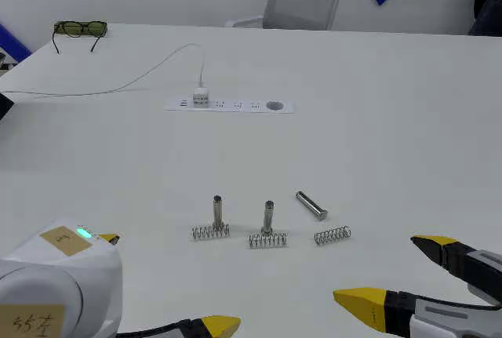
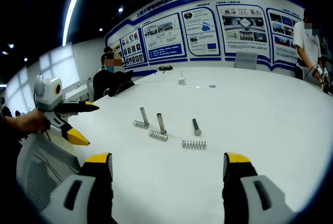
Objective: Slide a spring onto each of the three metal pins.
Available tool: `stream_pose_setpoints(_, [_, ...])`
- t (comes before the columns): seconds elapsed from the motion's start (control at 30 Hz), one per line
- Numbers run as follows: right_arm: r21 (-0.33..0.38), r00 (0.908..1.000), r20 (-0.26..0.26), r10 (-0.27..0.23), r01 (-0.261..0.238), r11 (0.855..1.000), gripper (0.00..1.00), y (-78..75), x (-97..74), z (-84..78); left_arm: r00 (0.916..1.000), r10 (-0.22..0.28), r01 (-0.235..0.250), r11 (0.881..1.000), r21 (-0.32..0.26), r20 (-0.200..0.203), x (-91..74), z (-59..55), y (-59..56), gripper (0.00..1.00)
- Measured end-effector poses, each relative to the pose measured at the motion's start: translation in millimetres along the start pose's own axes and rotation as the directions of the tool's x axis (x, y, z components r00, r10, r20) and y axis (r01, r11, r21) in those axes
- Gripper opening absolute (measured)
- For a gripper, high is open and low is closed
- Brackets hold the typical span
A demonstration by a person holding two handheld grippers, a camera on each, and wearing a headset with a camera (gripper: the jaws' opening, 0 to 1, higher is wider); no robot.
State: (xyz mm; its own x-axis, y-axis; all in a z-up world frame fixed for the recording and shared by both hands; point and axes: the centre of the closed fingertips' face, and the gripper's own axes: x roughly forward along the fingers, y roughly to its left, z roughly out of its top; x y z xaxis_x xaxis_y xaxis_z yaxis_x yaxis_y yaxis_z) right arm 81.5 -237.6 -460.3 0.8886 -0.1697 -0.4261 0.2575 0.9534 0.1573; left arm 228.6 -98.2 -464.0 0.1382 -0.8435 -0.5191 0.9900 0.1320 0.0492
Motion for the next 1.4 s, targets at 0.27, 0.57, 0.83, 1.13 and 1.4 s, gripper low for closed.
stream_pose_setpoints(0.27, [-0.015, 0.9999, -0.015, 0.004, -0.004, 1.000, 0.89, 1.8, 0.6, -2.4, 1.0000, 0.001, -0.001, 1.000, -0.016, -0.002, -0.6, -0.3, 0.2, 1.00])
stream_pose_setpoints(0.57, [-0.026, 0.9998, -0.021, -0.005, 0.004, 1.000, 0.88, 1.1, -0.2, -3.5, 0.9999, 0.000, 0.000, 0.999, -0.038, 0.010, -1.3, 1.1, 0.5, 1.00])
stream_pose_setpoints(0.83, [-0.022, 0.9999, -0.014, -0.005, 0.005, 1.000, 0.86, 1.7, -1.5, -2.5, 0.9999, 0.007, -0.006, 0.999, -0.048, 0.012, -1.9, 1.1, 2.8, 1.00])
stream_pose_setpoints(1.13, [-0.026, 1.0000, -0.005, -0.006, 0.006, 1.000, 0.83, 1.9, -1.9, 0.5, 0.9995, 0.007, -0.005, 0.998, -0.062, 0.031, -2.6, 3.9, 3.4, 1.00])
stream_pose_setpoints(1.4, [-0.044, 0.9996, -0.020, -0.020, 0.019, 0.999, 0.73, -2.7, 2.0, 6.2, 0.9994, 0.007, -0.005, 0.999, -0.047, 0.033, -3.3, 4.7, 2.9, 1.00])
